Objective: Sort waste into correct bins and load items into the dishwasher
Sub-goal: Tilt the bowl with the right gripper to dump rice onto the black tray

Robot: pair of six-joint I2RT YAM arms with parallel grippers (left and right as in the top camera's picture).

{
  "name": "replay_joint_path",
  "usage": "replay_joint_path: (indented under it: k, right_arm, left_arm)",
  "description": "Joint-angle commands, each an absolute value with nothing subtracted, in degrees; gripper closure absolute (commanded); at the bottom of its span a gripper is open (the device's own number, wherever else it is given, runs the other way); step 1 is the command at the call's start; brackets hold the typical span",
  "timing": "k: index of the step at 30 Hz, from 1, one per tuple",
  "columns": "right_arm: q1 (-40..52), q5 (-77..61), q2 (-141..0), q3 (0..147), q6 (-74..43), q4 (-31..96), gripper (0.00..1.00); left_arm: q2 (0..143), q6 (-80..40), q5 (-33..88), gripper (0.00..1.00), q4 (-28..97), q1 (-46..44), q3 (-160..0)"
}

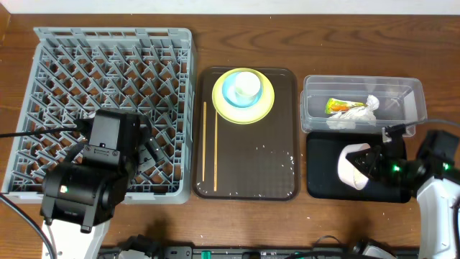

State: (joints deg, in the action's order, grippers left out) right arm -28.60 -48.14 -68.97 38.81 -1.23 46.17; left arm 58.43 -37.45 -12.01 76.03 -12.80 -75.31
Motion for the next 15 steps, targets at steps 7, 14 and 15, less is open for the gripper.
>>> replay_joint_path:
  k: [7, 14, 15]
  right_arm:
    - [-36.64, -77.14, -68.88, 30.06, -2.96, 30.00, 0.99]
    - [-36.67, -88.92, -69.93, 29.89, -12.10, 21.28, 0.99]
    - [-36.69, -88.95, -70.02, 29.89, -13.21, 21.17, 0.99]
  left_arm:
    - [58.39, -37.17, -12.51, 0.06, 76.07, -12.45, -75.61]
    - [58.39, -37.17, -12.53, 0.06, 76.07, -12.45, -75.61]
    - [58.39, -37.17, -12.51, 0.06, 76.07, -12.45, -75.61]
